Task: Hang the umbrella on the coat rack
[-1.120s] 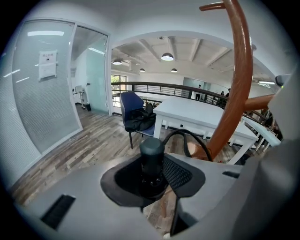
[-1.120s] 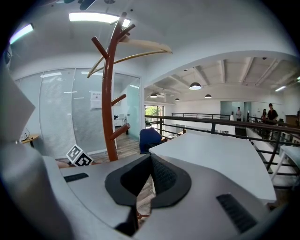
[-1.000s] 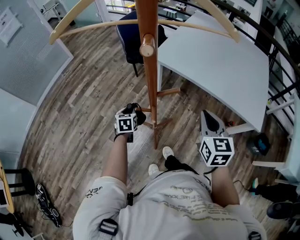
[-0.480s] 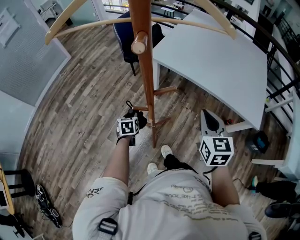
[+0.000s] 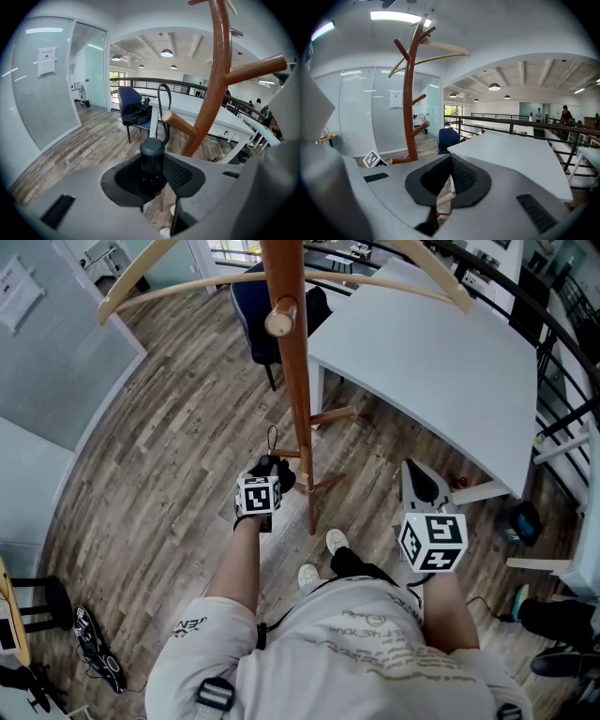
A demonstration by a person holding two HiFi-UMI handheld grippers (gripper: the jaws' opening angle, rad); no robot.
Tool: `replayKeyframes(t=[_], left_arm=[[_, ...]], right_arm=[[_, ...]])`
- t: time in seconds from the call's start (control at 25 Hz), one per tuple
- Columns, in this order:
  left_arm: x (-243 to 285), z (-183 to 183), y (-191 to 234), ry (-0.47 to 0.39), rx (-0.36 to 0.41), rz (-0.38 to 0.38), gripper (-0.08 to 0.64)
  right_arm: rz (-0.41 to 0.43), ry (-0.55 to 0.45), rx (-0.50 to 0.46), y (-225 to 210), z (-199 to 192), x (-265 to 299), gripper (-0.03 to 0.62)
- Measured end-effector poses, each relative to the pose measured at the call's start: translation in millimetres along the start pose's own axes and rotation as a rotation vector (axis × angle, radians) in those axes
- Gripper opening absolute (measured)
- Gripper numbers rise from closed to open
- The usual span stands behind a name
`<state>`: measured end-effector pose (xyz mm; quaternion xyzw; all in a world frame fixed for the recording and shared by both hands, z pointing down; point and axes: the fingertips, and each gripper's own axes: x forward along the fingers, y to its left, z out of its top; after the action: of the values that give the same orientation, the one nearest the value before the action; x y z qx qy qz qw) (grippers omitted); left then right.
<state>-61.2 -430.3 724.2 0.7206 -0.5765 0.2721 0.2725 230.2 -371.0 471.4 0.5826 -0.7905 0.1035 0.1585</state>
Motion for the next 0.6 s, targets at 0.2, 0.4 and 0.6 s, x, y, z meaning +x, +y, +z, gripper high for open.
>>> replayKeyframes(t=[0.2, 0.4, 0.6], left_arm=[[-10.0, 0.1, -3.9, -0.024, 0.004, -0.005, 0.144], [-21.9, 1.5, 3.1, -0.057, -0.014, 0.005, 0.144], [-36.6, 10.2, 6.1, -0.105, -0.004, 0.017, 0.144]], right_arm=[[0.007, -0.002, 0.003, 4.2, -1.6, -3.1, 0.0], [0.014, 0.0, 0.002, 10.3, -1.4, -2.7, 0.0], [0.025, 0.0, -0.002, 15.3, -1.7, -1.0, 0.0]])
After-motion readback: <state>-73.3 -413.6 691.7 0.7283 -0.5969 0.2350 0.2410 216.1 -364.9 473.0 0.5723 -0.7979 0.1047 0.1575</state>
